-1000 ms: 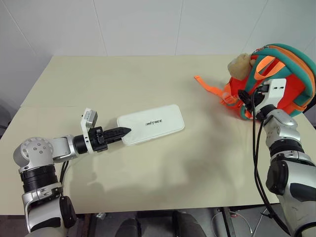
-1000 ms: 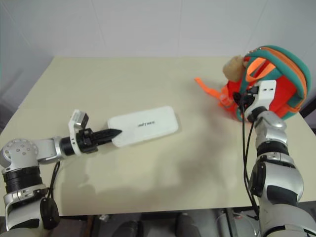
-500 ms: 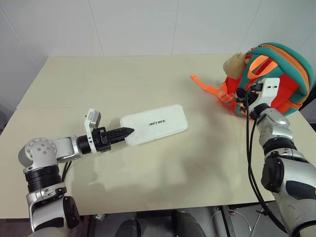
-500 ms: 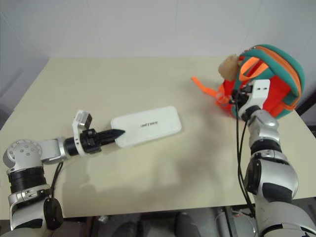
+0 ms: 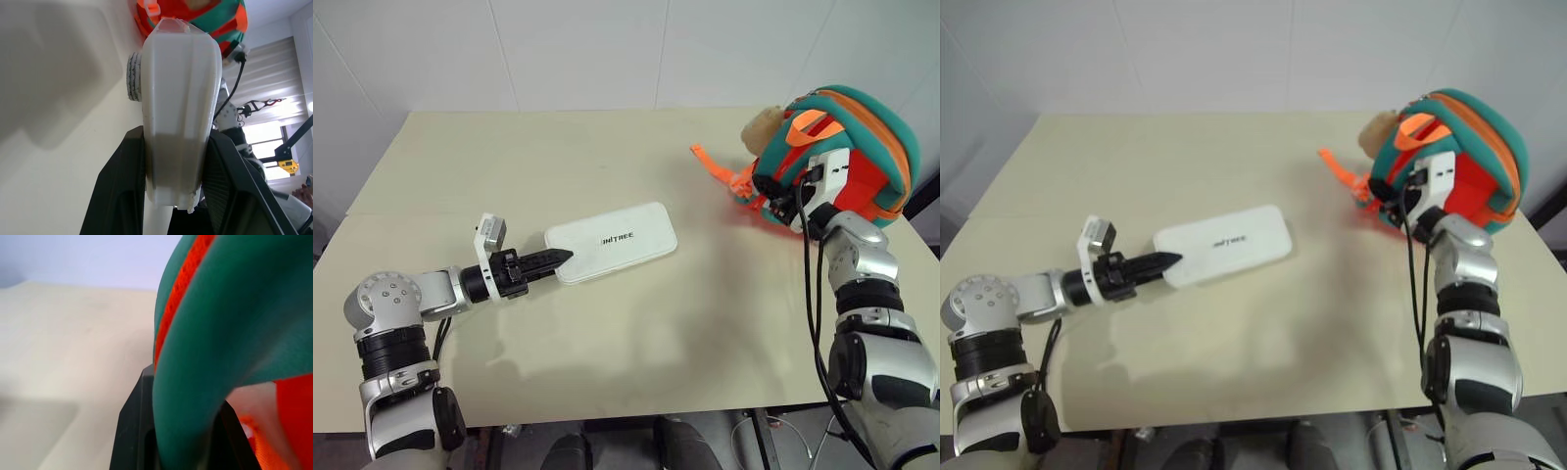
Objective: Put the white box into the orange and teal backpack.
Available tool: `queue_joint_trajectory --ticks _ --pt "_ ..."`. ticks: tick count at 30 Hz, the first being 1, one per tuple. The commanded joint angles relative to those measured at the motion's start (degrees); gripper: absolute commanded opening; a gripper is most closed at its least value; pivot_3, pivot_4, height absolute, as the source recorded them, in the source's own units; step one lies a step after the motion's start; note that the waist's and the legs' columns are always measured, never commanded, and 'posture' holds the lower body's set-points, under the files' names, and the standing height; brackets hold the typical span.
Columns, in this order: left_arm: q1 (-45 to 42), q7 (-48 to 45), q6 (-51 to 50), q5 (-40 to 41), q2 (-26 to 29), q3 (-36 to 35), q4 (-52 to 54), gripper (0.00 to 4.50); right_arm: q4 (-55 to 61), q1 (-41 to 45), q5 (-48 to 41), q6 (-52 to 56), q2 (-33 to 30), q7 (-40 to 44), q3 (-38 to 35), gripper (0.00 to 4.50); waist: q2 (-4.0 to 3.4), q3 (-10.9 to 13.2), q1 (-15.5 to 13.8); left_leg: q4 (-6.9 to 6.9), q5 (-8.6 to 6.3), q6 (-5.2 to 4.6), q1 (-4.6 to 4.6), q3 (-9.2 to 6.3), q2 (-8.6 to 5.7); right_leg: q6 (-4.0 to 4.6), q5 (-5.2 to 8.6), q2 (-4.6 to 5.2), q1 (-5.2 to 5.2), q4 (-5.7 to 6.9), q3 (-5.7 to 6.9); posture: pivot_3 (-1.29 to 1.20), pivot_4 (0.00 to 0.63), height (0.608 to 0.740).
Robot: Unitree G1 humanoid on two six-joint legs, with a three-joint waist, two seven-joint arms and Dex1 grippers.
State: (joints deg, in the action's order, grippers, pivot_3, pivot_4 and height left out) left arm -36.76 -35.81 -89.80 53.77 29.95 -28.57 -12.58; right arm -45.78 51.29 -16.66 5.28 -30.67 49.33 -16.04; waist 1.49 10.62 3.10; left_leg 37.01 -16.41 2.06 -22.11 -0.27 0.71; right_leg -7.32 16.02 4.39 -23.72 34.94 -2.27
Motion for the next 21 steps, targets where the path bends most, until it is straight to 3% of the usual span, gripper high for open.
queue_joint_trajectory --ticks 1,11,21 --pt "-1.49 -1.53 1.17 1.08 1.0 0.0 -0.01 1.22 11.28 -2.16 -3.59 4.66 -0.09 1.66 0.3 0.63 0.0 0.0 0.01 0.01 0.0 0.0 0.0 0.0 0.0 0.0 0.0 0.0 -0.01 0.02 0.0 0.0 0.15 0.74" --pt "-2.92 -3.03 3.2 0.54 3.08 1.9 -2.69 1.22 43.3 -13.7 -13.31 21.78 -2.5 4.57 2.63 0.63 0.0 0.0 -0.13 -0.02 -0.02 -0.03 -0.01 -0.26 0.02 0.0 0.0 0.0 -0.09 0.05 -0.03 0.0 0.15 0.74" --pt "-4.57 -6.68 7.92 -1.8 10.6 2.88 -8.65 1.22 62.09 -15.99 -23.15 33.53 -7.74 5.56 2.82 0.63 -0.02 0.01 -1.08 -0.02 -0.15 -0.28 -0.12 -0.42 0.0 0.02 0.01 0.01 -0.24 0.07 -0.03 0.0 0.15 0.74"
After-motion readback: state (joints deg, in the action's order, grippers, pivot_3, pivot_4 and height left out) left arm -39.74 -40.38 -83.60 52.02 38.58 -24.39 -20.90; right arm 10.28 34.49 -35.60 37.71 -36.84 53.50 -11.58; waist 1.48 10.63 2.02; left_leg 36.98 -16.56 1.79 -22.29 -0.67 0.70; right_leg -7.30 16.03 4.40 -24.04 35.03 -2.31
